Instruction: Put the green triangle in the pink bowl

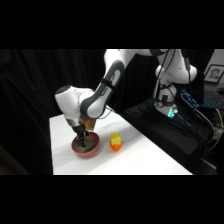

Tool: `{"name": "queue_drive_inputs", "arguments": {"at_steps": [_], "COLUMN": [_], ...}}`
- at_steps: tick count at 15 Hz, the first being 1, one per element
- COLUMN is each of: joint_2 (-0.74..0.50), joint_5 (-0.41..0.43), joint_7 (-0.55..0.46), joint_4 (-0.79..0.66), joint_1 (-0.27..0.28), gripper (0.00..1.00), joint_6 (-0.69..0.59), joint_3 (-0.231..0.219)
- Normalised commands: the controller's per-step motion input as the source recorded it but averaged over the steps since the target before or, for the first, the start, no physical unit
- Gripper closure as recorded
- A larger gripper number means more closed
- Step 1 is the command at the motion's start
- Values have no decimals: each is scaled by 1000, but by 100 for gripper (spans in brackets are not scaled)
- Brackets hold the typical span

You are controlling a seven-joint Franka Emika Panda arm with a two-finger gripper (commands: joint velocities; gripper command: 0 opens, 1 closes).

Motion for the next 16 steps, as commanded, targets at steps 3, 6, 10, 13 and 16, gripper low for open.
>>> {"name": "queue_drive_inputs", "arguments": {"at_steps": [3, 6, 10, 13, 16], "joint_2": [-136, -243, -315, -413, -429], "joint_5": [89, 78, 62, 47, 30], "joint_7": [-128, -125, -126, -134, -130], "joint_4": [-8, -93, -142, -202, -205], "joint_1": [33, 44, 45, 36, 29], "gripper": [0, 0, 0, 0, 0], "joint_6": [-63, -130, -198, -266, -259], "joint_3": [-51, -53, -52, -45, -38]}}
